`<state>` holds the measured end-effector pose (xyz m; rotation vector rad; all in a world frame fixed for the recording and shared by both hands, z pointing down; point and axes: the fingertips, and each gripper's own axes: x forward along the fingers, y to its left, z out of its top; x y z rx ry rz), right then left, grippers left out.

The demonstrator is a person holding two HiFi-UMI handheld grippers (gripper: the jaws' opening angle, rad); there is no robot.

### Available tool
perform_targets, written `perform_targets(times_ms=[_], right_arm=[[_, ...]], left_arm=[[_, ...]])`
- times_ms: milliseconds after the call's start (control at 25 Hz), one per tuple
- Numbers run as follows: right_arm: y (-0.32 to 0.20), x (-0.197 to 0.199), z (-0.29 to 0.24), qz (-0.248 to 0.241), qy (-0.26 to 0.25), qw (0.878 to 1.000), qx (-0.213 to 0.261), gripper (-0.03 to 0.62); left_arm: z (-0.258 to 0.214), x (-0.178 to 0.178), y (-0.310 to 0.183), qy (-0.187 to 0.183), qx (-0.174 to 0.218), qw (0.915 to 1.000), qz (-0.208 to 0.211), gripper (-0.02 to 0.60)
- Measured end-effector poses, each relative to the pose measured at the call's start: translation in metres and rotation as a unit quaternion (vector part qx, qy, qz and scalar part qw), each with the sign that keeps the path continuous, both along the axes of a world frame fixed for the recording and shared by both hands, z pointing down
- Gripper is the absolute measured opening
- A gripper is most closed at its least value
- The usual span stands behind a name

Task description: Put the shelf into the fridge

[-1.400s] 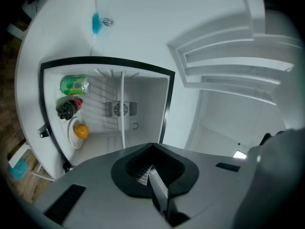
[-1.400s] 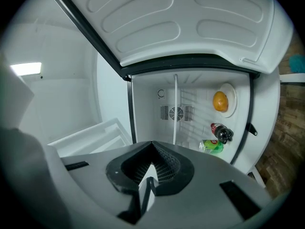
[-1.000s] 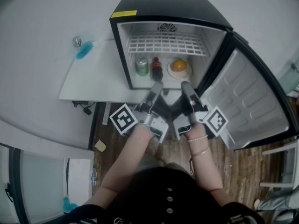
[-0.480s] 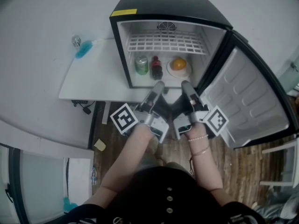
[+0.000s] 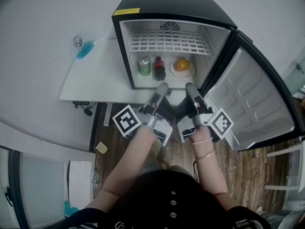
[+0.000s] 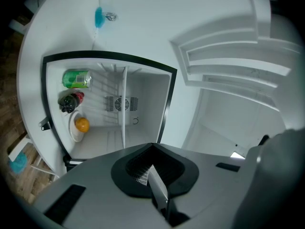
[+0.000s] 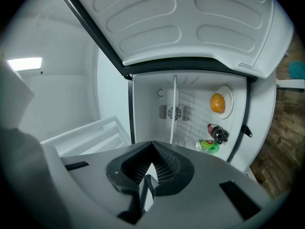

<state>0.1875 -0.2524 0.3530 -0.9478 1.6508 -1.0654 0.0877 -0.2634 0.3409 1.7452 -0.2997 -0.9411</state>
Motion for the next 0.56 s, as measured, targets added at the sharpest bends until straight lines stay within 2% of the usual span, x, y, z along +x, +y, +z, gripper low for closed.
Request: perform_targets(times_ms=[560], right_arm=[[0.0023, 0.0032, 0.0026, 0.004, -0.014, 1.000, -0.002, 0.008]], left_arm=[[0.0010, -0.0026, -0.0046, -0.001, -0.005, 0.9999, -0.010, 0.006]])
